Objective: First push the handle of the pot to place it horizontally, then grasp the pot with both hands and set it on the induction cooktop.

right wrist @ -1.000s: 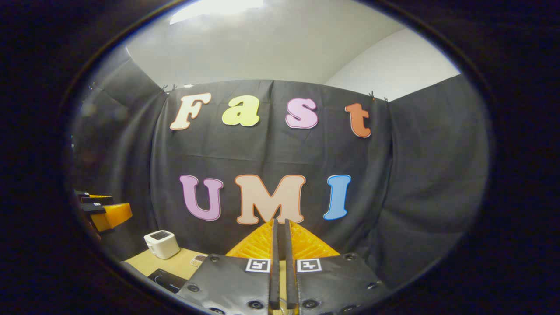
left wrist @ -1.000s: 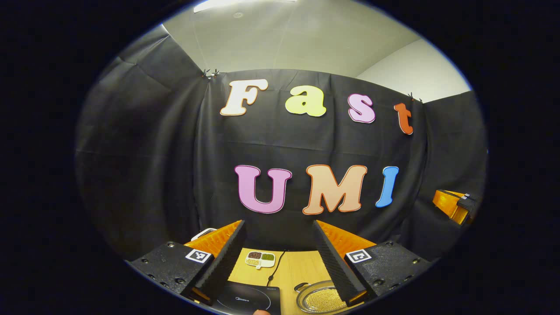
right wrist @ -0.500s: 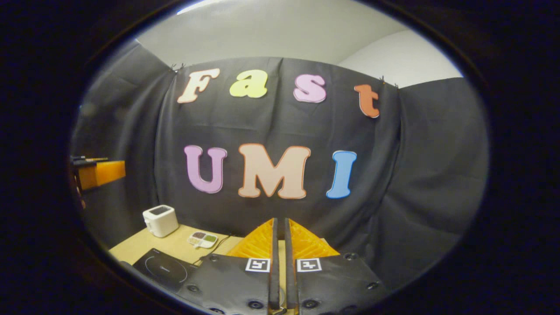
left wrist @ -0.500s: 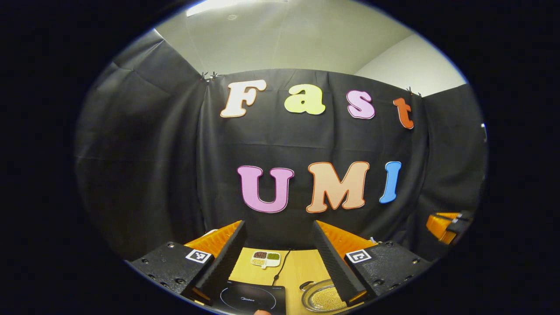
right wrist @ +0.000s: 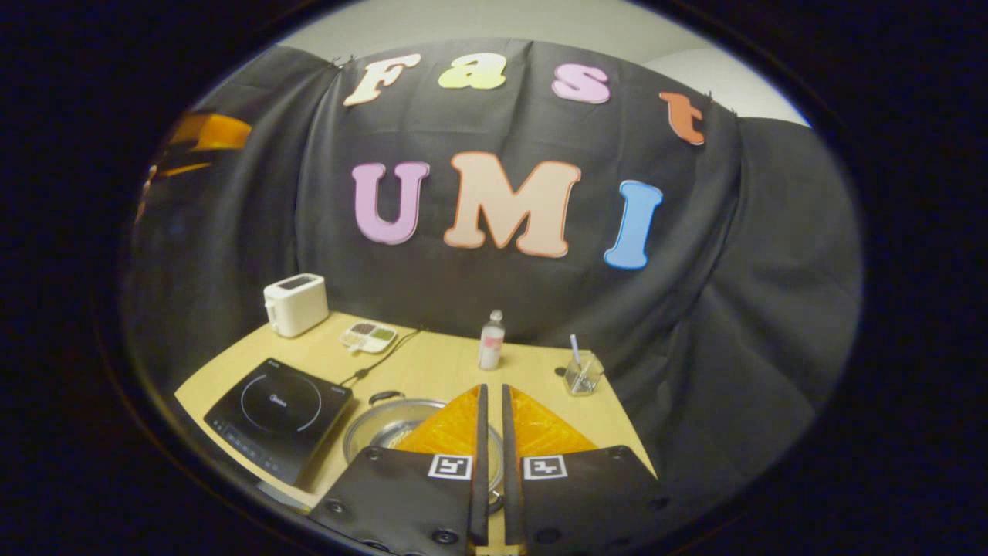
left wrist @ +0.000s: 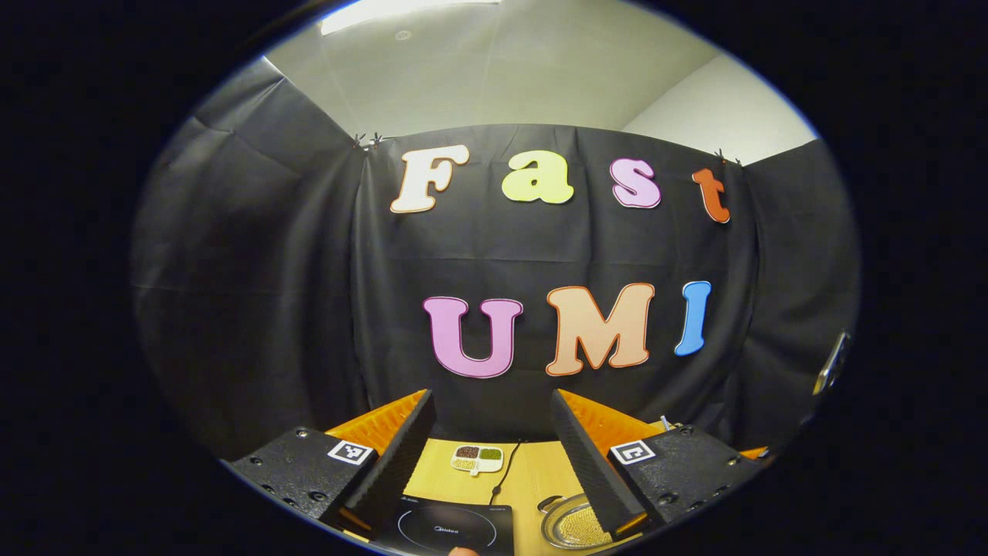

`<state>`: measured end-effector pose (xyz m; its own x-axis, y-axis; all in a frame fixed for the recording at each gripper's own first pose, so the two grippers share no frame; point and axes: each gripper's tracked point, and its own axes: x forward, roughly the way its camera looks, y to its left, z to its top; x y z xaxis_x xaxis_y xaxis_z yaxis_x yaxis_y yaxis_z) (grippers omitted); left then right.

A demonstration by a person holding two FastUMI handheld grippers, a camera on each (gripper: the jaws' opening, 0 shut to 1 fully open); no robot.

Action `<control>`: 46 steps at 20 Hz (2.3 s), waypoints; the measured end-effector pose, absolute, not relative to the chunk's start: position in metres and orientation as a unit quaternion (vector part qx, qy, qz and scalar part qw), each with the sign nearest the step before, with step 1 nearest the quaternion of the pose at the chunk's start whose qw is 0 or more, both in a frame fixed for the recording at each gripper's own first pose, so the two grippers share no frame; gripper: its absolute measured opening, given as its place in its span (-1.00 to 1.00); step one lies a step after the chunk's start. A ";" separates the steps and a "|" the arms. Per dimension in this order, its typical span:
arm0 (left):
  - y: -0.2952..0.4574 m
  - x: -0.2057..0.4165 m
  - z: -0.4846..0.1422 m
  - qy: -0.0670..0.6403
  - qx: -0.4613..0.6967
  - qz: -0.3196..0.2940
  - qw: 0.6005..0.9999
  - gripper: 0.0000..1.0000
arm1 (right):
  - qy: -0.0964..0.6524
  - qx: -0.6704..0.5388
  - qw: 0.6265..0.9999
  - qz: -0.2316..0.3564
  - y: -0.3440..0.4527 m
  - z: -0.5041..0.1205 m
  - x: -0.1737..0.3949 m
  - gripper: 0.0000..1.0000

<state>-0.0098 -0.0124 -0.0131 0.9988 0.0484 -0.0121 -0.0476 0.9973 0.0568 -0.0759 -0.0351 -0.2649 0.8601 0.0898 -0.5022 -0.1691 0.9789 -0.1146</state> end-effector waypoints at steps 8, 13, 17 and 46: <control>-0.003 -0.017 -0.017 0.012 0.034 0.041 0.999 0.86 | 0.374 -0.074 0.920 0.091 -0.036 -0.378 -0.127 -0.80; 0.004 -0.021 -0.021 0.016 0.033 0.054 0.998 0.87 | 0.436 -0.080 0.890 0.107 -0.037 -0.431 -0.161 -0.80; 0.015 -0.026 -0.023 0.019 0.032 0.072 0.997 0.86 | 0.473 -0.097 0.867 0.125 -0.036 -0.465 -0.175 -0.80; 0.079 -0.044 -0.049 0.041 0.031 0.198 0.979 0.87 | 0.522 -0.141 0.834 0.112 -0.096 -0.529 -0.102 -0.95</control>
